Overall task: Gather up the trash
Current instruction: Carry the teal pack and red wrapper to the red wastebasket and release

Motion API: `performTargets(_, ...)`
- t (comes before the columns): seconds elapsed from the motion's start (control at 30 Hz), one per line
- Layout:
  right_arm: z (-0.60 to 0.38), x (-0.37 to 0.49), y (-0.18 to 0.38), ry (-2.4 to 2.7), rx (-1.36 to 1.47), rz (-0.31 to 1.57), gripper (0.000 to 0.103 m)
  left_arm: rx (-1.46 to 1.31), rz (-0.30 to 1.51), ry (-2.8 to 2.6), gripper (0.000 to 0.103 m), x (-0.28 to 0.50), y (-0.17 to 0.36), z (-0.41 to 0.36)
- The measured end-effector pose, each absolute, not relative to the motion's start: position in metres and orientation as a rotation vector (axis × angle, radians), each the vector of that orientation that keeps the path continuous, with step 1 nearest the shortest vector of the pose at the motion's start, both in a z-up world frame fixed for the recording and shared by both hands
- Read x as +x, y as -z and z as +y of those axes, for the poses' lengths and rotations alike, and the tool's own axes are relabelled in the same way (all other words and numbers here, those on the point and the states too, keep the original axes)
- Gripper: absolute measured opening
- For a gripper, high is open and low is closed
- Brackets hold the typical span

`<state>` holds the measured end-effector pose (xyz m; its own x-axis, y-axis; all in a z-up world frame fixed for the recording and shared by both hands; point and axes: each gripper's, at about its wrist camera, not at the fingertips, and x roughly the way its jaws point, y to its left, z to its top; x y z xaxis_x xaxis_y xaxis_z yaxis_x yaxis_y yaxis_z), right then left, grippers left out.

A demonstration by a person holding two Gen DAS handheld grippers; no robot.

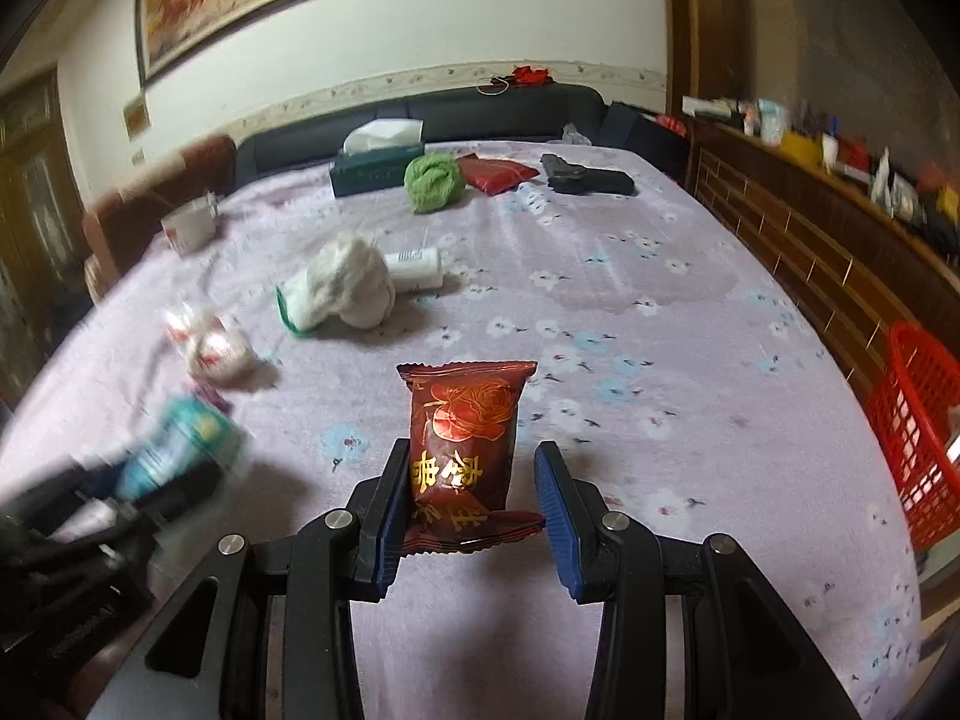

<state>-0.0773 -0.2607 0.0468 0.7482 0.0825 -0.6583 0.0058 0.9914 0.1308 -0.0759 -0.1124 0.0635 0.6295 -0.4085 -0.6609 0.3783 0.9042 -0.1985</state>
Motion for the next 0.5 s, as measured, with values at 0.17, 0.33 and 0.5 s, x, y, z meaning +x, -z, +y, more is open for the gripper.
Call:
performTargets(0.17,-0.331,-0.1,-0.072,0.064,0.234,0.647,0.044,0.008,0.778,0.612,0.041,-0.075,-0.09,-0.182)
performTargets(0.33,-0.424,-0.134,-0.084,0.195,0.376,0.582,0.044,0.042,0.794,0.792,0.041,-0.075,-0.108,-0.273)
performTargets(0.5,-0.506,-0.166,-0.091,0.32,0.476,0.536,0.044,0.062,0.807,0.926,0.041,-0.071,-0.117,-0.364)
